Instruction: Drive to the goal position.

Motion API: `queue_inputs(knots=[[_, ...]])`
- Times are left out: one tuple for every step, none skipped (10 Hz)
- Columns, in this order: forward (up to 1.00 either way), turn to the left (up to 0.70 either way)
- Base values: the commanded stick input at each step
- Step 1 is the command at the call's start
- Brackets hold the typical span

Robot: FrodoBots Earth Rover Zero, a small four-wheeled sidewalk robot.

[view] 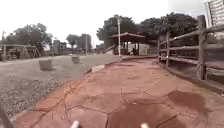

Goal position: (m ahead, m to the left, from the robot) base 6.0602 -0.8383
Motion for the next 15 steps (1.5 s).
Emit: queue_inputs(knots=[[0.70, 0.00], [0.70, 0.00], [0.70, 0.00], [0.70, 0.00], [0.70, 0.00], [0.70, 0.00], [0.70, 0.00], [0.70, -0.35], [0.70, -0.35], [0.70, -0.35], [0.70, -0.35], [0.70, -0.35], [0.70, -0.35], [0.70, -0.35], [0.70, -0.35]])
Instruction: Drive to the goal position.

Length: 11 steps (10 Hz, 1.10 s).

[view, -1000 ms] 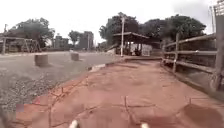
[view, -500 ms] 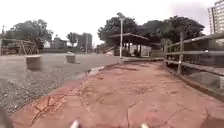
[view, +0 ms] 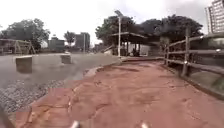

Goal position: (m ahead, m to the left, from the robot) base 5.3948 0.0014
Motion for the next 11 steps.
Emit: queue_inputs(knots=[[0.70, -0.29], [0.70, 0.00], [0.70, 0.00], [0.70, 0.00], [0.70, 0.00], [0.70, 0.00], [0.70, 0.00], [0.70, 0.00], [0.70, 0.00], [0.70, 0.00], [0.70, 0.00]])
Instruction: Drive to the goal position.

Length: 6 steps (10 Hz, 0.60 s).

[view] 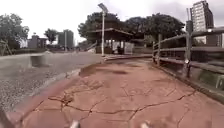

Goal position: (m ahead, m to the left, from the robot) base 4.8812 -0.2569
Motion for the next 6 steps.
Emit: queue_inputs(knots=[[0.70, 0.00], [0.70, 0.00], [0.70, 0.00], [0.70, 0.00], [0.70, 0.00], [0.70, 0.00]])
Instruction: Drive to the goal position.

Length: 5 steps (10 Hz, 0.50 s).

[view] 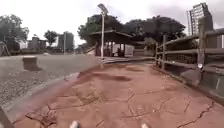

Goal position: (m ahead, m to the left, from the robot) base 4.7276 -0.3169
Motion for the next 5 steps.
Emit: queue_inputs(knots=[[0.70, 0.00], [0.70, 0.00], [0.70, 0.00], [0.70, 0.00], [0.70, 0.00]])
